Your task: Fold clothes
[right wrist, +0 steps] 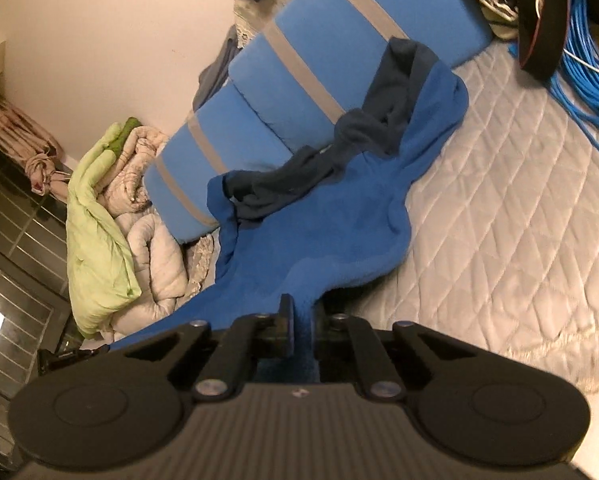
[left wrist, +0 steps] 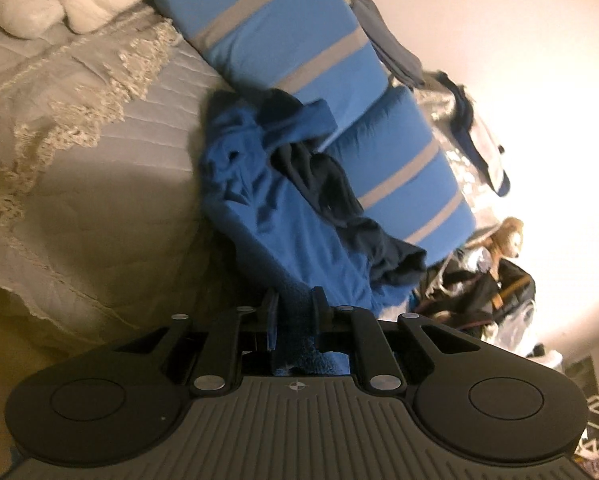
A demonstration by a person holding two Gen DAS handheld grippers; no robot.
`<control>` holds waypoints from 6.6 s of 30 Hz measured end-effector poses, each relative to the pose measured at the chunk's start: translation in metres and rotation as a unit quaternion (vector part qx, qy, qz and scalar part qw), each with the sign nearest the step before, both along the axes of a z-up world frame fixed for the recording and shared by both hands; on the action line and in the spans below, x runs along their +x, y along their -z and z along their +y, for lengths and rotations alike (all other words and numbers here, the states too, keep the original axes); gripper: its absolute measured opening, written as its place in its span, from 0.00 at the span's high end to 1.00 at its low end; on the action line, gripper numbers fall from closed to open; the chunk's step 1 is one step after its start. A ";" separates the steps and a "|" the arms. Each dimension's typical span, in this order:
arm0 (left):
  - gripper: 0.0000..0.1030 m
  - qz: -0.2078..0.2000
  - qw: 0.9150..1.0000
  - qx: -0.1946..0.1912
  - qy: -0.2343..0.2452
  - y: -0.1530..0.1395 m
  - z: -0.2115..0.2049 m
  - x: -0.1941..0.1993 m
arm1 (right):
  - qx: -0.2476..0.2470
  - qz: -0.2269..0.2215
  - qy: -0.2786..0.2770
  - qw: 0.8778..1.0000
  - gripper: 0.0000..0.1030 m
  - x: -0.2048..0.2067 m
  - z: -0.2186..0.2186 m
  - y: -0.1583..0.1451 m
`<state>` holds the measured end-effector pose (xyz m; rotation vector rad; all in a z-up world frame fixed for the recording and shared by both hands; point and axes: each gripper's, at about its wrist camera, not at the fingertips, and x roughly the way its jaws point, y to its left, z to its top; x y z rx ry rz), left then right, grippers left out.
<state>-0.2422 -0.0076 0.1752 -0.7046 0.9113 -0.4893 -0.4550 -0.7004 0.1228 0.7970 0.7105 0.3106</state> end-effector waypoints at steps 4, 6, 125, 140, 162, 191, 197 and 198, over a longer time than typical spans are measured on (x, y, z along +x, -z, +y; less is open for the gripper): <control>0.85 0.008 1.000 0.002 -0.009 0.007 0.005 0.000 | 0.001 0.021 0.009 1.000 0.94 -0.008 0.005 -0.003; 0.85 0.008 1.000 -0.002 -0.012 0.012 0.012 -0.001 | 0.002 0.029 0.016 0.999 0.94 -0.014 0.010 -0.004; 0.24 -0.294 0.911 0.280 0.080 -0.116 -0.224 0.168 | -0.428 -0.144 0.131 0.883 0.00 0.240 -0.032 -0.131; 0.24 -0.203 0.951 0.219 0.082 -0.002 -0.305 0.155 | -0.416 -0.037 0.137 0.898 0.01 0.294 -0.041 -0.006; 0.24 -0.204 0.952 0.182 0.135 0.056 -0.322 0.151 | -0.342 0.032 0.185 0.921 0.83 0.364 -0.073 0.075; 0.24 -0.175 0.967 0.131 0.129 0.053 -0.310 0.156 | -0.416 0.015 -0.211 0.884 0.87 0.291 0.111 0.017; 0.24 -0.168 0.969 0.124 0.129 0.053 -0.309 0.157 | -0.418 0.013 -0.249 0.874 0.87 0.289 0.149 0.029; 0.24 -0.168 0.970 0.123 0.130 0.053 -0.309 0.157 | -0.421 0.011 -0.254 0.871 0.86 0.287 0.153 0.032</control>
